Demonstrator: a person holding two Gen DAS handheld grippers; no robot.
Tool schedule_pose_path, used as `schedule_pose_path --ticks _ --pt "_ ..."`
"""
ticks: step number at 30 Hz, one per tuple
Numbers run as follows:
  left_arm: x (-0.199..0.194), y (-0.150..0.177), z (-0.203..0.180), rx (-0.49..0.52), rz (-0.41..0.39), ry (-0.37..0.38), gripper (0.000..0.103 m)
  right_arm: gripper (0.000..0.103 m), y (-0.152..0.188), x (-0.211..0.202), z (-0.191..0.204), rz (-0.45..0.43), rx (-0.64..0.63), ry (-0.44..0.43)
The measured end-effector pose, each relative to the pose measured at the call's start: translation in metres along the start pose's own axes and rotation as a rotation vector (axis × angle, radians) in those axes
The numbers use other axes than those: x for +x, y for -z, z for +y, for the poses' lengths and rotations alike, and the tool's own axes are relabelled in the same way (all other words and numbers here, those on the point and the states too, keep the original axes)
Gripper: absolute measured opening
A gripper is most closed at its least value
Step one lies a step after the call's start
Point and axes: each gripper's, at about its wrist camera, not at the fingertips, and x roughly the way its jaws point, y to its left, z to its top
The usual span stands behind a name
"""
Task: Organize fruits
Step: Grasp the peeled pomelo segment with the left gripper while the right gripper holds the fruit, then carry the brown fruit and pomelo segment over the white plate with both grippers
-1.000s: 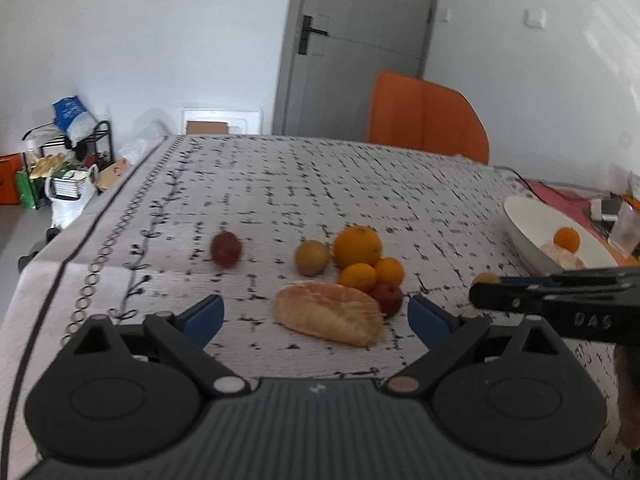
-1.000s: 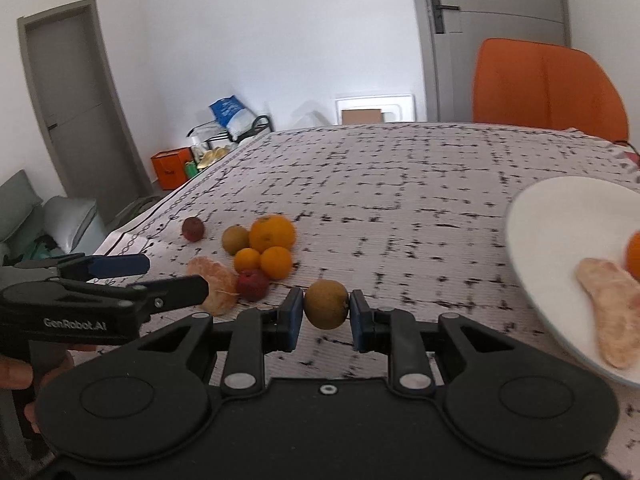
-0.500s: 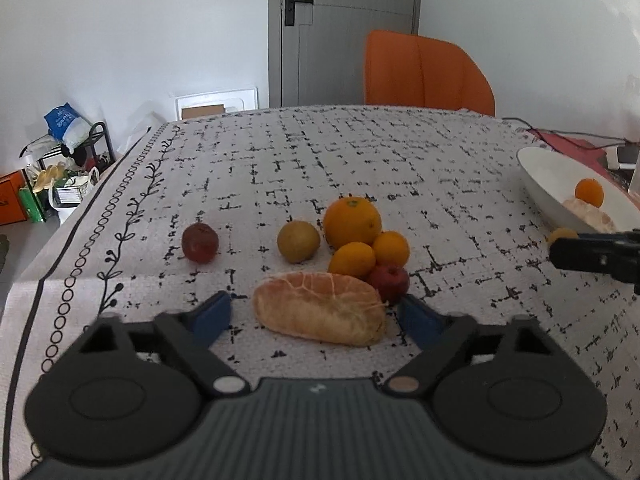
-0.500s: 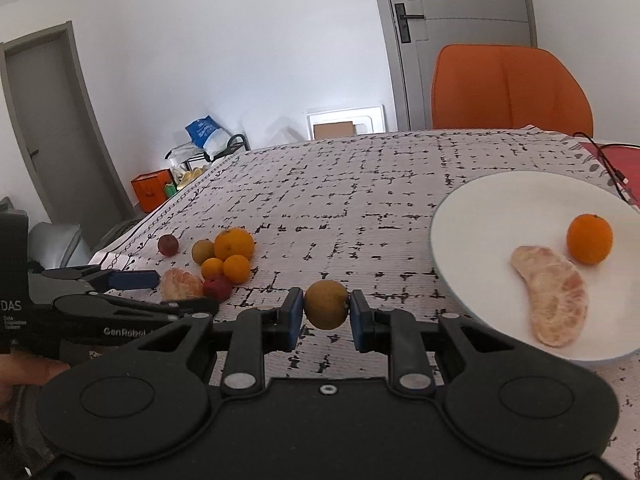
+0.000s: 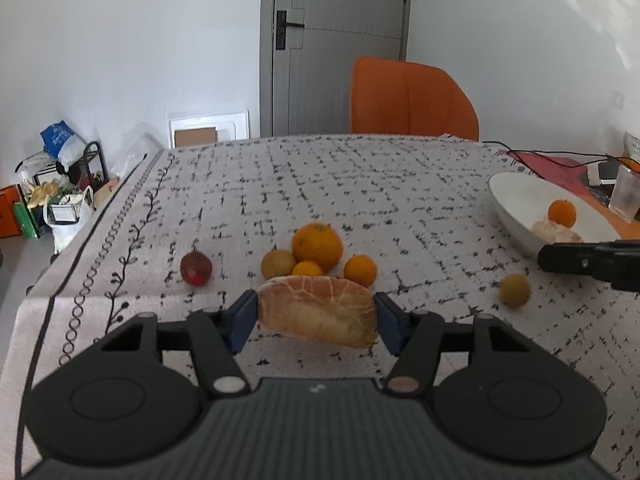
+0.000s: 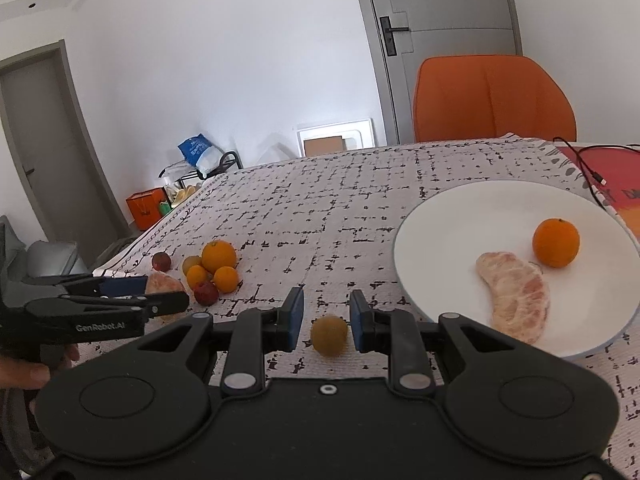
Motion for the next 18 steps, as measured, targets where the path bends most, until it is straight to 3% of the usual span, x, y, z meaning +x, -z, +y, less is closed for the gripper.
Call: schedule_pose_path --ticks 5,12,18 --pt "-0.007 -0.004 -0.002 -0.006 -0.024 -0.003 0.061 0.024 0.005 0.000 -0.003 0.014 0.007 -0.004" --pt "-0.014 -0.005 0.002 -0.014 -0.033 -0.008 0.061 0.063 0.012 0.007 -0.005 0.040 0.024 -0.012" --pt "-0.019 -0.003 0.009 -0.026 -0.044 -0.022 0.061 0.063 0.011 0.018 0.001 0.050 0.007 -0.029"
